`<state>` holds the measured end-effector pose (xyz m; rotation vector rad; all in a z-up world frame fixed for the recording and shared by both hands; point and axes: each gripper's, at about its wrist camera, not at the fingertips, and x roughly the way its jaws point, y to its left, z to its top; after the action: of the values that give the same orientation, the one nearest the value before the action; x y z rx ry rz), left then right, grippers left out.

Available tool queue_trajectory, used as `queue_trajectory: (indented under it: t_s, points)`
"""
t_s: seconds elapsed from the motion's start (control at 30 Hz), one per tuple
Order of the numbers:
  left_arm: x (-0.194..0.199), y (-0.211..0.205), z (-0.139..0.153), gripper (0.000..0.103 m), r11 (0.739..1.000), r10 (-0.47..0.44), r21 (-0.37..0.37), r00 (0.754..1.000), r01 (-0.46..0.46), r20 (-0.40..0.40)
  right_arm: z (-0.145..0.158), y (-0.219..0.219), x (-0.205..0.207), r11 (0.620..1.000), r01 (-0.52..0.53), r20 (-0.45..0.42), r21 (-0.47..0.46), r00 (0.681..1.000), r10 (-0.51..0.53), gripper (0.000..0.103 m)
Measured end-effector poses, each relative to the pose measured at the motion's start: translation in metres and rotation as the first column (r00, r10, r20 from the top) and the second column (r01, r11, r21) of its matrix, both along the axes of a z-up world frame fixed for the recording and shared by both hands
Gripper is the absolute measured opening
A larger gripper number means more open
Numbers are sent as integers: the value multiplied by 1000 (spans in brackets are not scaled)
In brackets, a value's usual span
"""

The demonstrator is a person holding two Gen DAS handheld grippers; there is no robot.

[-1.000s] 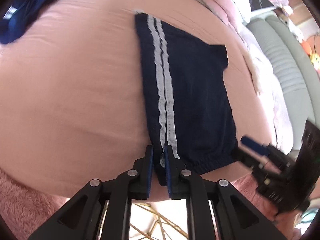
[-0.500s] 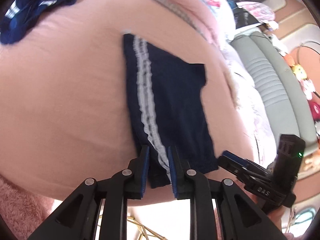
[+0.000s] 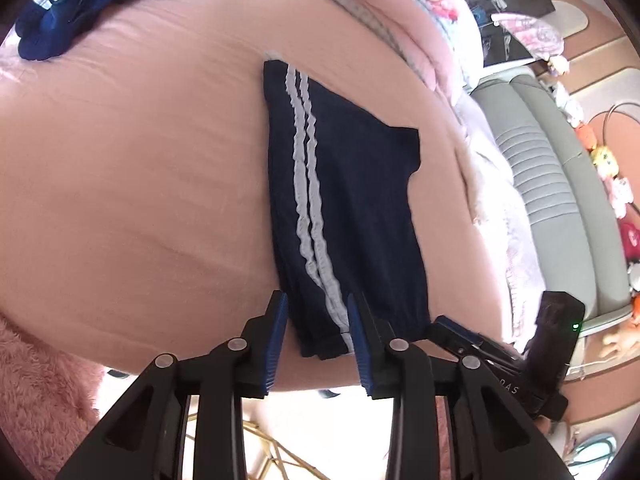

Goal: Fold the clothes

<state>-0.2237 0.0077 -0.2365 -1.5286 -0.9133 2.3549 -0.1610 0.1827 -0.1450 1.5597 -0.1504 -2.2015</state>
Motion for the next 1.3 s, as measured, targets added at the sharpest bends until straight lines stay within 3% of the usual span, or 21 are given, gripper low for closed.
queue_trajectory:
  t_s: [0.07, 0.13, 0.27, 0.47, 0.7, 0.77, 0.83, 0.93, 1.07, 1.17, 1.2, 1.3]
  points:
    - [8, -4, 0, 32, 1000, -15, -7, 1000, 15, 22, -1, 4, -2, 999, 23, 18, -49, 1000, -22, 50]
    - [25, -16, 6, 33, 999, -16, 39, 999, 15, 32, -2, 4, -4, 997, 41, 29, -69, 999, -39, 50]
    - [40, -19, 2, 46, 996, 25, 85, 999, -28, 36, -5, 0, -7, 995, 52, 42, -83, 998, -49, 50]
    - [59, -24, 3, 46, 996, 53, 66, 998, -56, 45, -4, 2, -8, 994, 67, 49, -92, 997, -62, 50]
    - [54, -24, -14, 46, 991, 63, 118, 997, -66, 36, -16, 4, -13, 985, 89, 95, -150, 993, -75, 50]
    - [56, -25, -15, 41, 991, 63, 115, 997, -67, 37, -17, 2, -14, 985, 80, 90, -152, 994, -67, 51]
    - [55, -24, -15, 24, 993, 62, 102, 997, -66, 42, -16, 1, -14, 984, 74, 88, -165, 994, -60, 52]
    - [54, -22, -15, 23, 992, 64, 103, 997, -68, 37, -17, -4, -14, 983, 50, 92, -179, 995, -34, 41]
    - [49, -23, -23, 24, 988, 74, 131, 996, -79, 49, -17, -10, -13, 989, 23, 79, -148, 997, -12, 43]
    - [46, -26, -29, 25, 983, 80, 161, 995, -88, 56, -17, -12, -14, 989, 17, 77, -148, 997, -6, 50]
    - [45, -26, -28, 25, 985, 73, 154, 996, -80, 53, -17, -12, -15, 989, 16, 76, -148, 997, -4, 49]
    - [45, -20, -21, 20, 993, 52, 106, 998, -55, 36, -17, -13, -16, 989, 11, 74, -149, 997, 0, 25]
